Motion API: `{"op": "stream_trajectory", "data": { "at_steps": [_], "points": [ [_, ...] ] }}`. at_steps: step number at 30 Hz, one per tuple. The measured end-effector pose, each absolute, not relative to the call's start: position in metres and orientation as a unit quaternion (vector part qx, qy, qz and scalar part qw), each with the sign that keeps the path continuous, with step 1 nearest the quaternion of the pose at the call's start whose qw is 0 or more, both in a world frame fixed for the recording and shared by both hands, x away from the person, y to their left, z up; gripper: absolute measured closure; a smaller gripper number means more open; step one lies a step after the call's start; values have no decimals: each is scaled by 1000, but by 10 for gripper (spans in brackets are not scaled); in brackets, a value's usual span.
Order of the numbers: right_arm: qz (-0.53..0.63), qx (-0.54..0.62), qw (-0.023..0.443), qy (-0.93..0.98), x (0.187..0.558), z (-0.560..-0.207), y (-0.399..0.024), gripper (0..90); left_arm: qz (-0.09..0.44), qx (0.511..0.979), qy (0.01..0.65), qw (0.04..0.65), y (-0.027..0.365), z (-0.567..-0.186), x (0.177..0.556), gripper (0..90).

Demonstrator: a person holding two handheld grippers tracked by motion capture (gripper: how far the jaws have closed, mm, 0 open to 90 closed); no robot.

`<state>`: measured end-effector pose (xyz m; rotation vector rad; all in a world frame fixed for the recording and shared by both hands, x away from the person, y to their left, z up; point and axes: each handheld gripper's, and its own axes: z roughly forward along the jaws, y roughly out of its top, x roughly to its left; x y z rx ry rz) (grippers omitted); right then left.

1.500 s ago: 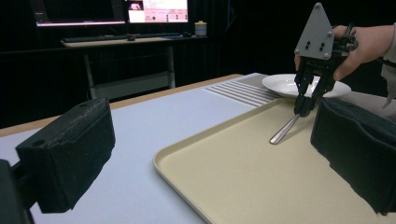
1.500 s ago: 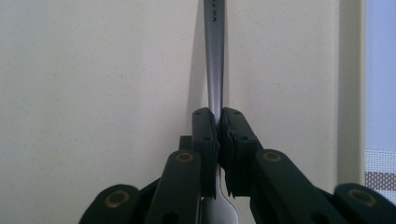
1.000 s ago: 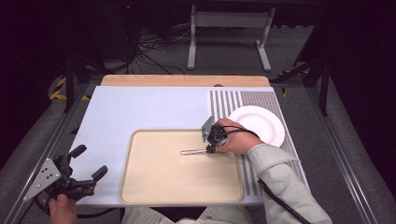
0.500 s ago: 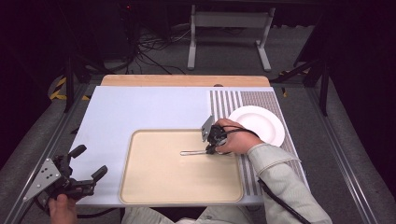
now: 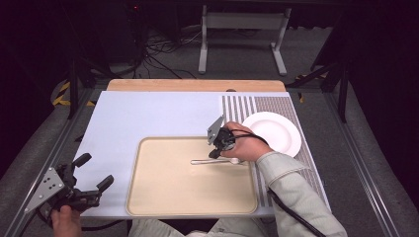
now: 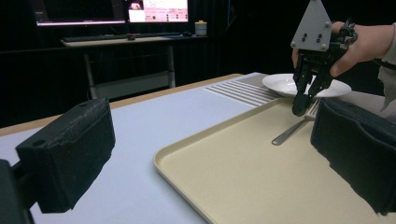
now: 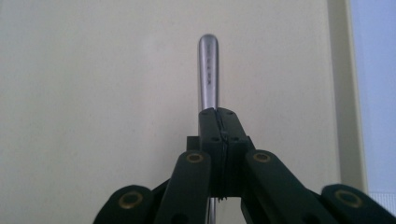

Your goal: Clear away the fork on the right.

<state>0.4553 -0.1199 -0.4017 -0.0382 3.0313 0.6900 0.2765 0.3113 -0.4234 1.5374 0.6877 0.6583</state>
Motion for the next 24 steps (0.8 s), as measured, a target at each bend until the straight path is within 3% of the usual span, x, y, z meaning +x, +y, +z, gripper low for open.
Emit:
{"op": "stream_trajectory", "data": {
  "at_steps": [24],
  "points": [
    [219,27,1,975,466,-427,-103,900,286,668,298,619,312,-423,277,5]
  ]
}}
